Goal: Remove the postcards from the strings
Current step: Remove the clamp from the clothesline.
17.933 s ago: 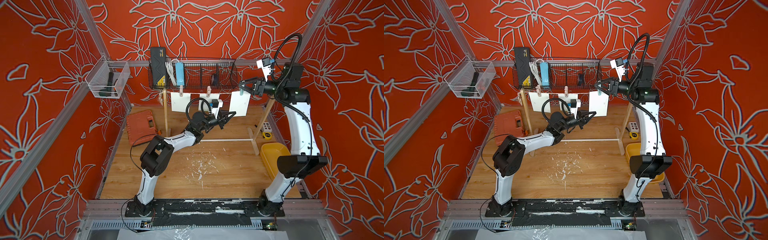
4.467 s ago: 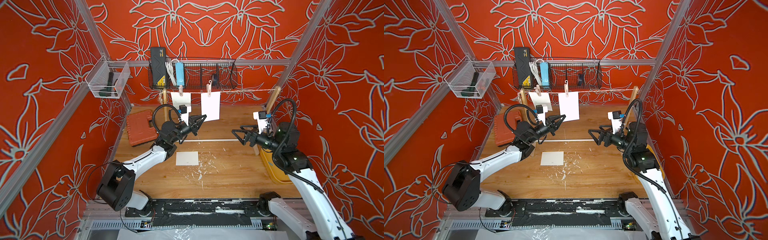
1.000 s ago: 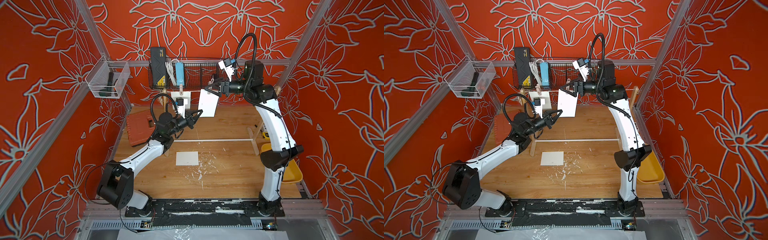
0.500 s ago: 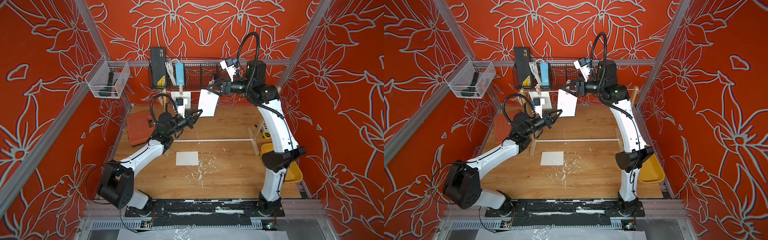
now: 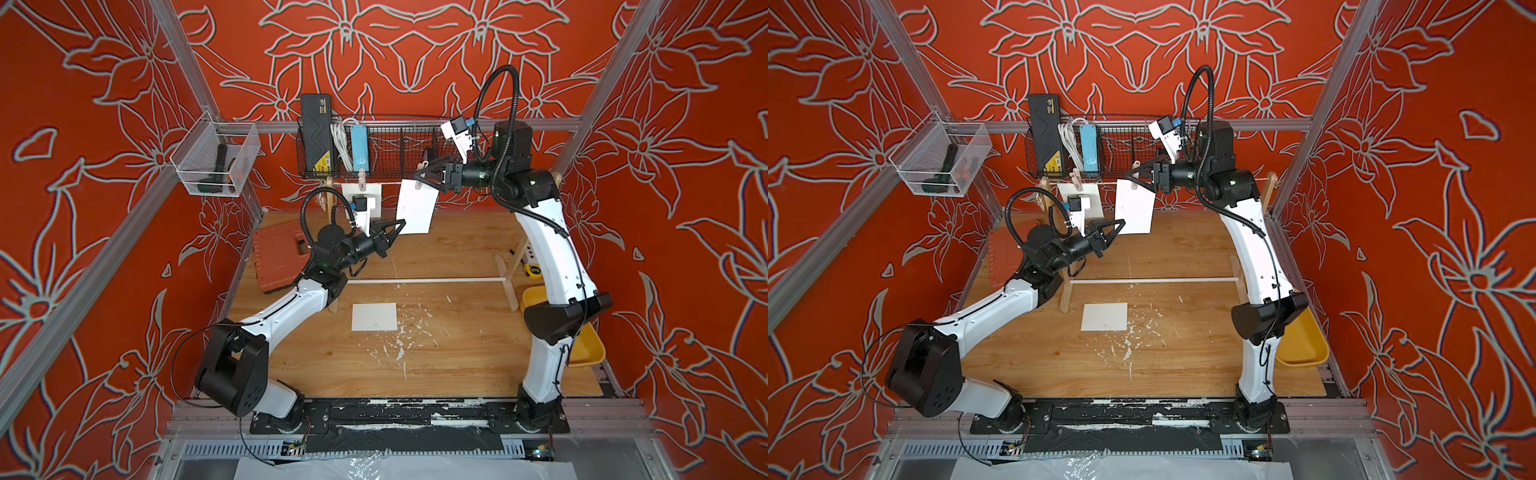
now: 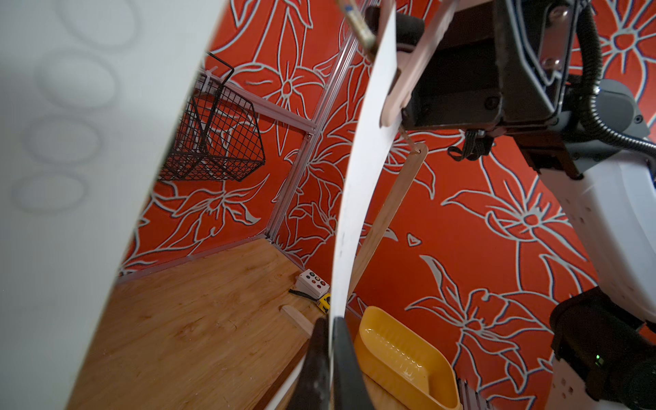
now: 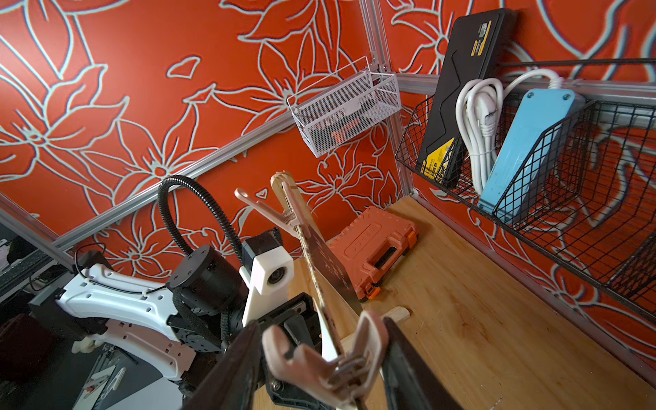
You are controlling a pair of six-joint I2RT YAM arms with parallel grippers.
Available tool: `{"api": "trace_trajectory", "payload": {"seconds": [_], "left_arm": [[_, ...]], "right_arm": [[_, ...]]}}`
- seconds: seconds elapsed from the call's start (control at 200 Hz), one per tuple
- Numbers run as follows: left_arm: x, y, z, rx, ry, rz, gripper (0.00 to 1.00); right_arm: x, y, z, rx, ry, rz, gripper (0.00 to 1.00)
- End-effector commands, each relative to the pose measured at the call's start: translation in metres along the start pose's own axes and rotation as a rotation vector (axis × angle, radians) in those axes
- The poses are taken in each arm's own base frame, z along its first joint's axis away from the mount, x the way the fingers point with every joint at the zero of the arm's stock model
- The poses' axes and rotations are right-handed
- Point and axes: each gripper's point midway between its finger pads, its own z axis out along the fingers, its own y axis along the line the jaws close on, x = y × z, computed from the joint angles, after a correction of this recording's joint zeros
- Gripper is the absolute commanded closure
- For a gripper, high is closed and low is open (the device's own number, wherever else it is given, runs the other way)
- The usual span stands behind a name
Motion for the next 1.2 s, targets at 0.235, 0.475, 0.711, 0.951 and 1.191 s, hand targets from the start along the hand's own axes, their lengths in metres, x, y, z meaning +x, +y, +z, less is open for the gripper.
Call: {"api": "trace_trajectory", "payload": {"seconds": [0.235,0.475,0.711,0.951,1.191], "left_arm": [[-0.01,-0.005,0.001,0.031,-0.027,0.015,1.0],[-0.009,-0.009,0.001,0.052,-0.021,0.016,1.0],[-0.01,-0.011,0.001,0.064,-0.021,0.016,1.0],[-0.011,-0.012,0.001,0.068,-0.023,0.012,1.0],[-0.011,-0.012,0.0,0.071,-0.021,0.011,1.0]], "right_arm": [[-0.01,0.004,-0.005,0.002,-0.028,-0.032,0.51],[-0.009,0.004,-0.002,-0.029,-0.026,-0.024,0.45],[-0.009,0.003,0.001,-0.049,-0.03,-0.016,0.43],[-0.008,-0.002,0.003,-0.044,-0.027,-0.003,0.5],[-0.01,-0.002,0.002,-0.031,-0.034,-0.01,0.57]]}}
